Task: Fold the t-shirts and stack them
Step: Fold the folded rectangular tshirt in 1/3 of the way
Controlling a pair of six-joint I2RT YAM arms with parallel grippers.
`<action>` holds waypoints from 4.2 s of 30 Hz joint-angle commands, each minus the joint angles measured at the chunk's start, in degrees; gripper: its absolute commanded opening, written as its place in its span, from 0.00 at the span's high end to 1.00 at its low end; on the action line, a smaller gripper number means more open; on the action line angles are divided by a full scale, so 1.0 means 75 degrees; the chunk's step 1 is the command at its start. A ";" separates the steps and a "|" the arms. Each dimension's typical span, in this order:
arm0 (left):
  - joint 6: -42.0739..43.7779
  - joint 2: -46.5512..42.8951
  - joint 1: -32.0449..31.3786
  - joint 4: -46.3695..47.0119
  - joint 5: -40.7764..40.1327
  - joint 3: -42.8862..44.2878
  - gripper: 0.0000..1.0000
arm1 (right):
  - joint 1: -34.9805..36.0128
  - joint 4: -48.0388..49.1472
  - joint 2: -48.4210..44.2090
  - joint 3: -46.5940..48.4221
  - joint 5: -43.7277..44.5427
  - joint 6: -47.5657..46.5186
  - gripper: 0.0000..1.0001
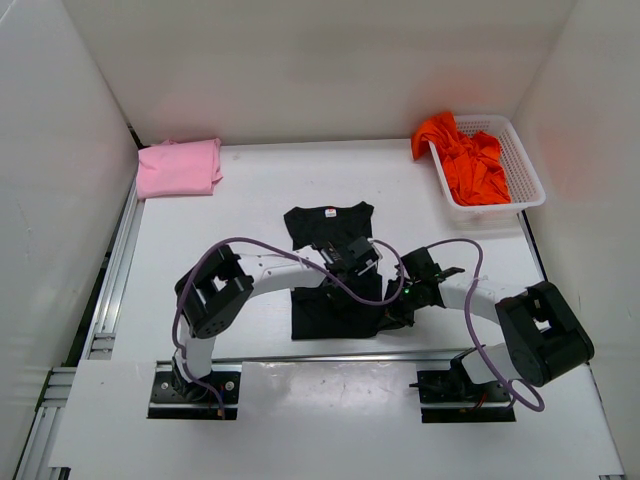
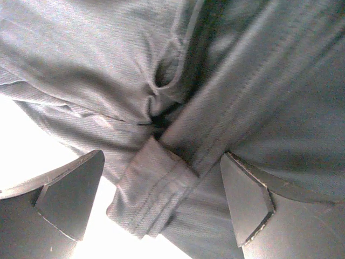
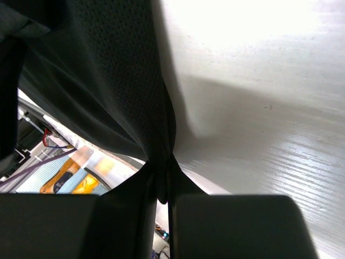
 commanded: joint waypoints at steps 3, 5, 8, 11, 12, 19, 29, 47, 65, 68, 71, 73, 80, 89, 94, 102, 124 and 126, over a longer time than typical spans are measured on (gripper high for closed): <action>-0.0001 0.0137 0.0372 0.0124 -0.0456 0.0545 0.00 | -0.0017 -0.0019 0.0078 -0.0161 0.0216 -0.0061 0.92; -0.0001 0.0138 0.0454 0.0124 -0.0456 0.0710 0.00 | -0.0017 -0.0019 0.0078 -0.0161 0.0216 -0.0061 0.92; -0.0001 0.0208 0.0537 0.0124 -0.0525 0.1004 0.00 | -0.0017 0.0051 0.0078 -0.0231 0.0146 -0.0061 0.94; -0.0001 0.0278 0.0724 0.0124 -0.0596 0.1285 0.00 | -0.0017 0.0051 0.0078 -0.0231 0.0146 -0.0061 0.94; -0.0001 0.0279 0.0817 0.0124 -0.0596 0.1355 0.00 | -0.0017 0.0051 0.0078 -0.0231 0.0146 -0.0061 0.94; -0.0001 0.0431 0.1461 0.0124 -0.0749 0.1696 0.00 | -0.0017 0.0051 0.0148 -0.0231 0.0146 -0.0061 0.95; -0.0001 -0.0175 0.1886 -0.0027 -0.0785 0.2269 0.00 | -0.0017 0.0051 0.0300 -0.0231 0.0146 -0.0061 0.95; -0.0001 -0.0050 0.0982 -0.1071 -0.0326 0.0688 0.00 | -0.0017 0.0051 0.0453 -0.0090 0.0146 -0.0201 0.95; -0.0001 0.0266 0.2094 -0.0849 -0.1264 0.1285 0.00 | -0.0017 0.0051 0.0453 -0.0161 0.0146 -0.0201 0.95; -0.0001 0.0361 0.2294 -0.0849 -0.1264 0.1601 0.00 | -0.0017 0.0051 0.0453 -0.0231 0.0216 -0.0201 0.95; -0.0001 0.0361 0.2446 -0.0849 -0.1346 0.1859 0.00 | -0.0017 0.0051 0.0453 -0.0231 0.0216 -0.0201 0.95; -0.0001 0.0186 0.2447 -0.0965 -0.1346 0.1953 0.00 | -0.0017 0.0051 0.0453 -0.0231 0.0146 -0.0271 0.93; -0.0001 -0.0693 0.3137 -0.2431 0.1276 0.2002 0.00 | -0.0017 -0.0241 0.0453 0.0003 0.0146 -0.0529 0.62; -0.0001 -0.0519 0.4673 -0.2173 0.1806 0.2504 0.00 | -0.0017 -0.2675 -0.0683 0.1888 0.2089 -0.1630 0.46; -0.0001 -0.0261 0.5072 -0.2009 0.1994 0.2575 0.00 | -0.0017 -0.3124 -0.0065 0.3902 0.3005 -0.2473 0.50; -0.0001 0.0290 0.5330 -0.1763 0.2298 0.2938 0.00 | -0.0017 -0.3452 0.4113 0.8999 0.2585 -0.2943 0.62; -0.0001 0.0759 0.5400 -0.1446 0.2990 0.2774 0.00 | 0.0194 -0.3124 0.6772 1.0636 0.2430 -0.3353 0.57; -0.0001 0.0759 0.5400 -0.1446 0.2990 0.2774 0.00 | 0.0194 -0.2891 0.6524 1.0329 0.2793 -0.3354 0.57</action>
